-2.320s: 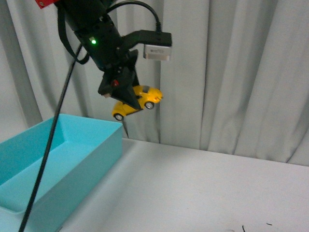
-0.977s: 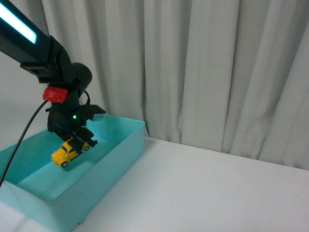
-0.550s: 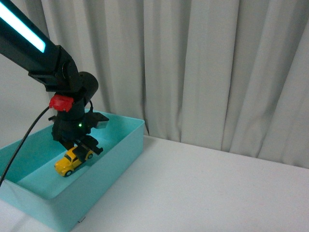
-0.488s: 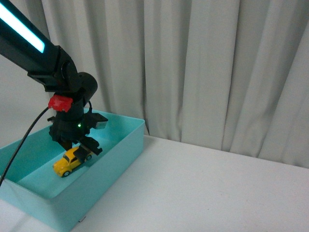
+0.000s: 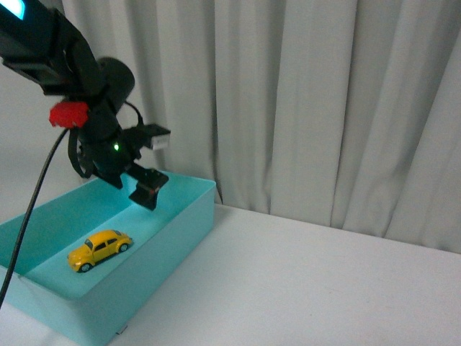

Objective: Wind up and store yellow beetle toy

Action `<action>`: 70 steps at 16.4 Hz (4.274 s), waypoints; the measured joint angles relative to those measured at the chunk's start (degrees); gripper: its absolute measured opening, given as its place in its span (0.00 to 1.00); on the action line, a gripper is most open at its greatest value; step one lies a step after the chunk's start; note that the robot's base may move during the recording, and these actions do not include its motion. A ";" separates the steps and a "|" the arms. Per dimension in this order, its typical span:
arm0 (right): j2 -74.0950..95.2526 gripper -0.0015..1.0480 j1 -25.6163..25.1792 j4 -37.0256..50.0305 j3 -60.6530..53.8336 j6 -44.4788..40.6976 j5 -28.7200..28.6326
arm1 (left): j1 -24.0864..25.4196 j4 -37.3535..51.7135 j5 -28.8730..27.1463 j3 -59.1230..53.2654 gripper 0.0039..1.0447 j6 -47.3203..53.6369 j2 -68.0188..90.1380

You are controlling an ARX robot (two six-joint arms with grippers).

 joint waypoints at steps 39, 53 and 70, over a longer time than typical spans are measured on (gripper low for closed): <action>0.00 0.94 0.00 0.00 0.00 0.02 0.00 | -16.50 46.51 0.15 -89.09 0.01 -28.46 -105.20; 0.00 0.94 -0.02 0.00 0.00 0.02 -0.02 | -16.55 31.91 0.15 -89.07 0.06 -28.50 -119.08; 0.00 0.94 0.00 0.02 0.00 0.00 0.00 | -16.55 31.91 0.15 -89.07 0.94 -28.48 -119.08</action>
